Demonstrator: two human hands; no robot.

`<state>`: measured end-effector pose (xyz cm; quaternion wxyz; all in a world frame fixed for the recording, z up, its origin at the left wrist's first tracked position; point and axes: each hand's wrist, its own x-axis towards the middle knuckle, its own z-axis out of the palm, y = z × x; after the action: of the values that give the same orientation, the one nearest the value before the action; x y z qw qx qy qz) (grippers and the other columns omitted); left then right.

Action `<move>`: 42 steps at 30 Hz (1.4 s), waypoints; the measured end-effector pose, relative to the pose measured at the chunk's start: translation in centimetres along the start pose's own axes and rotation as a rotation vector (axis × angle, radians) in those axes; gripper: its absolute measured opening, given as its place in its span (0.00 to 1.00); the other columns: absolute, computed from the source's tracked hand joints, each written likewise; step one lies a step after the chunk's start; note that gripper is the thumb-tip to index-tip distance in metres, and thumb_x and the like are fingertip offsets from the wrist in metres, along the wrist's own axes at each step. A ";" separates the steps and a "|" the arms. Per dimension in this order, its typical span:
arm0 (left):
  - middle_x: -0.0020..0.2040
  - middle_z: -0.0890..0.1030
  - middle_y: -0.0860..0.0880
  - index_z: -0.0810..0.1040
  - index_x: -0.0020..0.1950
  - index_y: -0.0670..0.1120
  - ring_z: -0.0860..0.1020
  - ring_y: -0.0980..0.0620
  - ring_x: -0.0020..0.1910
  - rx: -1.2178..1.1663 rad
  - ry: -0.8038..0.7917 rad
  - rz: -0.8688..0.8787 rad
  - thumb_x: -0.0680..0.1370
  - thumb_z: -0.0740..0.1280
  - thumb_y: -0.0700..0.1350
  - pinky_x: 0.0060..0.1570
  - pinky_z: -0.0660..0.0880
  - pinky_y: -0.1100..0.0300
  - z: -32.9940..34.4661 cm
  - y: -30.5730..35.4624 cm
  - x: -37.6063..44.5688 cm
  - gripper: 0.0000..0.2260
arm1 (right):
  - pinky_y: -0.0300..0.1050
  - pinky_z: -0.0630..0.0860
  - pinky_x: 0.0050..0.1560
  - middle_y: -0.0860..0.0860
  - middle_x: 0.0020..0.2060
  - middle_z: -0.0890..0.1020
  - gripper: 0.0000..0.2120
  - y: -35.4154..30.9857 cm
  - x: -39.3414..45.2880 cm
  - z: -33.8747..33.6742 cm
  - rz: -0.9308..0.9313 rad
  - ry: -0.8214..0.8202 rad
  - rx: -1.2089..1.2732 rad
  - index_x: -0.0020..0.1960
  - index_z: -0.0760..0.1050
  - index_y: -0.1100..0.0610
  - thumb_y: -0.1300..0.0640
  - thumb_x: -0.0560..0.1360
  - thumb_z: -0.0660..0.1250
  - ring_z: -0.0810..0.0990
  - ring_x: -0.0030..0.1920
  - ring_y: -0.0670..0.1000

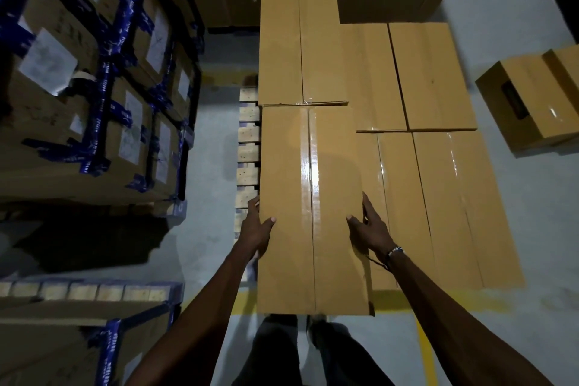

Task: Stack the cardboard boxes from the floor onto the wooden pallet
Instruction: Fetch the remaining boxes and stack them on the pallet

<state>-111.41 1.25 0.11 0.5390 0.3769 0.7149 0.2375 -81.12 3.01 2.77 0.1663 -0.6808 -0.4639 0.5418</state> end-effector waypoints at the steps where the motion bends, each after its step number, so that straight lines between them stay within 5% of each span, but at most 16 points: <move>1: 0.75 0.72 0.44 0.57 0.81 0.49 0.74 0.44 0.69 -0.001 0.003 0.004 0.83 0.69 0.43 0.63 0.70 0.54 0.1 0.0 -0.1 0.31 | 0.59 0.67 0.72 0.51 0.79 0.66 0.38 0.1 0.0 0.1 -0.002 0.001 -0.018 0.84 0.47 0.47 0.54 0.83 0.66 0.68 0.76 0.59; 15: 0.75 0.73 0.41 0.64 0.80 0.44 0.72 0.40 0.73 0.070 0.085 -0.030 0.83 0.70 0.45 0.70 0.69 0.50 1.2 -1.9 -5.6 0.28 | 0.49 0.68 0.67 0.54 0.75 0.72 0.27 4.0 -4.1 0.6 0.056 0.071 -0.048 0.80 0.65 0.54 0.50 0.83 0.66 0.69 0.74 0.57; 22: 0.72 0.77 0.41 0.70 0.77 0.42 0.75 0.40 0.71 0.121 0.142 -0.075 0.81 0.72 0.44 0.67 0.71 0.51 1.9 -5.4 -10.0 0.25 | 0.59 0.73 0.70 0.54 0.73 0.74 0.25 7.1 -7.6 0.0 0.059 0.021 0.006 0.77 0.69 0.54 0.54 0.81 0.69 0.73 0.72 0.56; 27: 0.70 0.79 0.41 0.73 0.74 0.42 0.77 0.42 0.69 0.113 0.187 -0.111 0.81 0.72 0.42 0.66 0.72 0.53 2.5 -7.3 -12.6 0.22 | 0.58 0.81 0.57 0.58 0.70 0.77 0.23 9.3 -9.2 -0.4 0.113 0.001 0.102 0.75 0.72 0.55 0.58 0.81 0.69 0.78 0.66 0.58; 30: 0.69 0.80 0.41 0.75 0.73 0.42 0.78 0.42 0.68 0.096 0.207 -0.131 0.81 0.72 0.42 0.66 0.74 0.51 2.7 -8.1 -13.7 0.21 | 0.58 0.82 0.54 0.58 0.69 0.78 0.22 10.1 -10.8 -0.5 0.133 -0.026 0.119 0.75 0.71 0.54 0.58 0.82 0.68 0.80 0.62 0.59; 36: 0.64 0.82 0.39 0.76 0.73 0.47 0.81 0.39 0.62 0.038 0.175 -0.197 0.80 0.72 0.42 0.64 0.79 0.42 2.5 -9.9 -14.5 0.21 | 0.59 0.78 0.62 0.57 0.76 0.70 0.29 10.5 -12.7 0.1 0.171 -0.109 0.140 0.81 0.61 0.50 0.62 0.83 0.64 0.72 0.72 0.61; 42: 0.58 0.85 0.39 0.80 0.69 0.51 0.84 0.38 0.53 -0.029 0.174 -0.236 0.74 0.70 0.40 0.54 0.84 0.43 2.3 -11.2 -14.6 0.22 | 0.58 0.81 0.54 0.56 0.71 0.73 0.30 10.5 -13.8 0.7 0.220 -0.078 0.207 0.81 0.62 0.47 0.63 0.81 0.63 0.79 0.61 0.64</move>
<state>-110.44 -17.26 -0.26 0.5044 0.2602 0.7949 0.2145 -76.74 -13.80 2.90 0.1571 -0.6852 -0.3346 0.6276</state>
